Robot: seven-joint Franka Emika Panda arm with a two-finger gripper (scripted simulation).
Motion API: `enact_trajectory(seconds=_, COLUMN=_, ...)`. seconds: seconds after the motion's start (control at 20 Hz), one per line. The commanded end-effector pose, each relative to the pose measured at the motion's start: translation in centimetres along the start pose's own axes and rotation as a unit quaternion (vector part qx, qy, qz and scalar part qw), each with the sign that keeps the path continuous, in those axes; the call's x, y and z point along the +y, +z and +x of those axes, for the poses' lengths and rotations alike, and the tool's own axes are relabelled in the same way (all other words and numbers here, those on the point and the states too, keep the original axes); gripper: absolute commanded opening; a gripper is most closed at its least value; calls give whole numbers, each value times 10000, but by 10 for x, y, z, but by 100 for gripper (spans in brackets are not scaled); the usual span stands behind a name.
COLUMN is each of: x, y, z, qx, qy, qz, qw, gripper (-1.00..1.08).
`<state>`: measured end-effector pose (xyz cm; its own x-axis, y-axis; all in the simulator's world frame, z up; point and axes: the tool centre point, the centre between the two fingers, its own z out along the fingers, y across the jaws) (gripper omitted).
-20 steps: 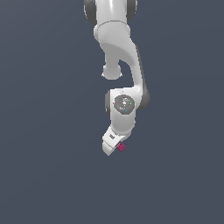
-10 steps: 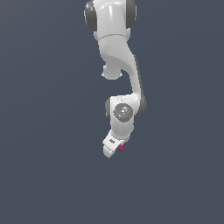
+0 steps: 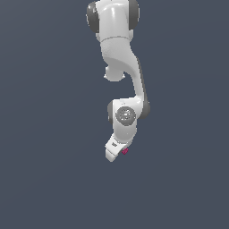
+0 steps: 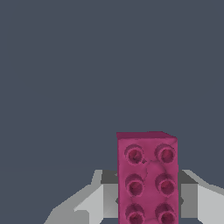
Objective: Pick up the object and move it to a goal position.
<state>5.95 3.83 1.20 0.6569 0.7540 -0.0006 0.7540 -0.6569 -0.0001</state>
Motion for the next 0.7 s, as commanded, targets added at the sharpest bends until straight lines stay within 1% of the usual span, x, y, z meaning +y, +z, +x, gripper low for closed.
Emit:
enact_trajectory(seconds=0.0, x=0, y=0, z=0, qx=2, qy=-2, qz=-1, qw=10000, gripper=-100)
enact_trajectory(seconds=0.35, x=0, y=-2, z=-3, qx=2, qy=-2, qz=-1, qw=10000, gripper=-100)
enact_trajectory(seconds=0.65, x=2, y=-10, z=-19, qx=2, qy=-2, qz=-1, qw=10000, gripper=-100)
